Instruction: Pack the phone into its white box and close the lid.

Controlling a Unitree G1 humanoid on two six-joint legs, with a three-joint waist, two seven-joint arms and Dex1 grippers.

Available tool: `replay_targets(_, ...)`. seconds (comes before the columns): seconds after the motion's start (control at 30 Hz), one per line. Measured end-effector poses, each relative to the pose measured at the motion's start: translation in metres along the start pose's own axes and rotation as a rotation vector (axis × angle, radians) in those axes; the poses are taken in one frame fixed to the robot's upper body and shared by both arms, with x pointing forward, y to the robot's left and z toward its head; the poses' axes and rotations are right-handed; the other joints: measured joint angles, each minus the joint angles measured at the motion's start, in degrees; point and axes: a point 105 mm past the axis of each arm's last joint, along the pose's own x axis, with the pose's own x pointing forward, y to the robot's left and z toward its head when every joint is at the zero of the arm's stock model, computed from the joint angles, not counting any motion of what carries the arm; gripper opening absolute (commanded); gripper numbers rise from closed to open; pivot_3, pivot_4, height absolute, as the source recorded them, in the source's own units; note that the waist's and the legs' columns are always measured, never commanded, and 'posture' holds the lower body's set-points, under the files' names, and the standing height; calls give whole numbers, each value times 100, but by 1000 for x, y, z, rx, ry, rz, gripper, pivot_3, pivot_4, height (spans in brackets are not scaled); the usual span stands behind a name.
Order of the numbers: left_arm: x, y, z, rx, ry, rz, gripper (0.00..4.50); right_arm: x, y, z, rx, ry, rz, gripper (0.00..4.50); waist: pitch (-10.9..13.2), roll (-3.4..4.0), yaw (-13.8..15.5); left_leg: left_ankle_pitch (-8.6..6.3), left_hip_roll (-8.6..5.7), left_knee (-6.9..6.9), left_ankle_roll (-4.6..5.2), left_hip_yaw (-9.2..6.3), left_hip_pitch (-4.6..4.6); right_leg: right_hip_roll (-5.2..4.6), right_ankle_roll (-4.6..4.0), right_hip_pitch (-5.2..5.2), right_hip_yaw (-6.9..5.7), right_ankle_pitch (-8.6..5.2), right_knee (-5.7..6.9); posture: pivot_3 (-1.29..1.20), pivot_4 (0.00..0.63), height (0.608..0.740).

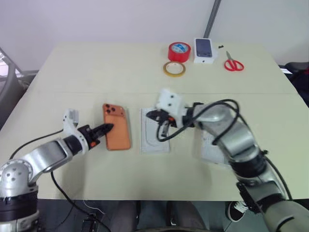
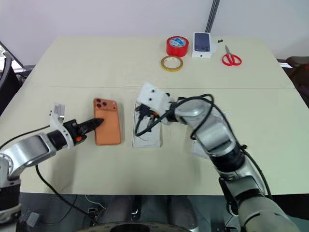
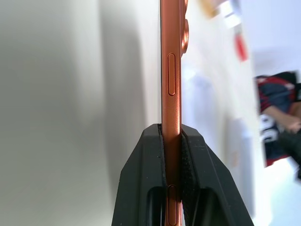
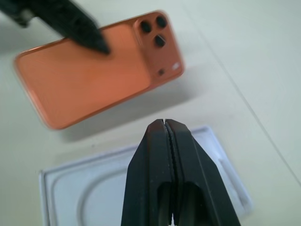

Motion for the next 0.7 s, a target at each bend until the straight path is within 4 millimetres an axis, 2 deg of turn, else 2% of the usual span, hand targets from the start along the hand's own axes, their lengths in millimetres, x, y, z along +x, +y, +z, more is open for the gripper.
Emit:
replay_targets(0.07, 14, -17, 0, -4, 2, -58, 49, -17, -5, -14, 27, 6, -26, 0, 0, 0, 4, -1, -2, 3, 2, 1, 0, 0, 1, 8, 0, 0, -7, 0, 150, 740)
replay_targets(0.1, 24, -27, -4, -14, 17, -96, 49, -28, -8, -26, 47, 24, -42, 0, 1, 0, 16, -3, -4, 9, 6, 1, 0, 0, 1, 14, -1, 1, -10, 0, 150, 740)
replay_targets(0.2, 49, -42, -24, -45, 97, -151, 49, -51, -16, -44, 68, 64, -97, 0, 4, 0, -38, 1, -3, 14, 0, 7, 4, 6, 2, 15, 5, 1, -10, 0, 150, 740)
replay_targets(0.3, 67, -40, -43, -61, 170, -137, 49, -63, -25, -48, 61, 79, -150, 0, 5, 1, -85, 11, 12, 8, -16, 9, 11, 26, 2, 14, 9, 1, -5, 0, 150, 740)
replay_targets(0.4, 75, -31, -51, -73, 196, -95, 49, -65, -26, -50, 71, 80, -166, 0, 6, 3, -75, 14, 19, 7, -21, 8, 11, 33, 1, 11, 9, 1, -3, 0, 150, 740)
replay_targets(0.47, 77, -25, -54, -82, 207, -76, 49, -66, -26, -51, 74, 81, -176, 0, 7, 2, -34, 14, 16, 13, -22, 8, 7, 30, 2, 11, 9, 1, -3, 0, 150, 740)
replay_targets(0.7, 77, -25, -58, -70, 230, -79, 49, -68, -25, -52, 75, 83, -194, 0, 9, 0, 3, 14, 9, 24, -23, 6, 6, 22, 2, 19, 7, 1, -4, 0, 150, 740)
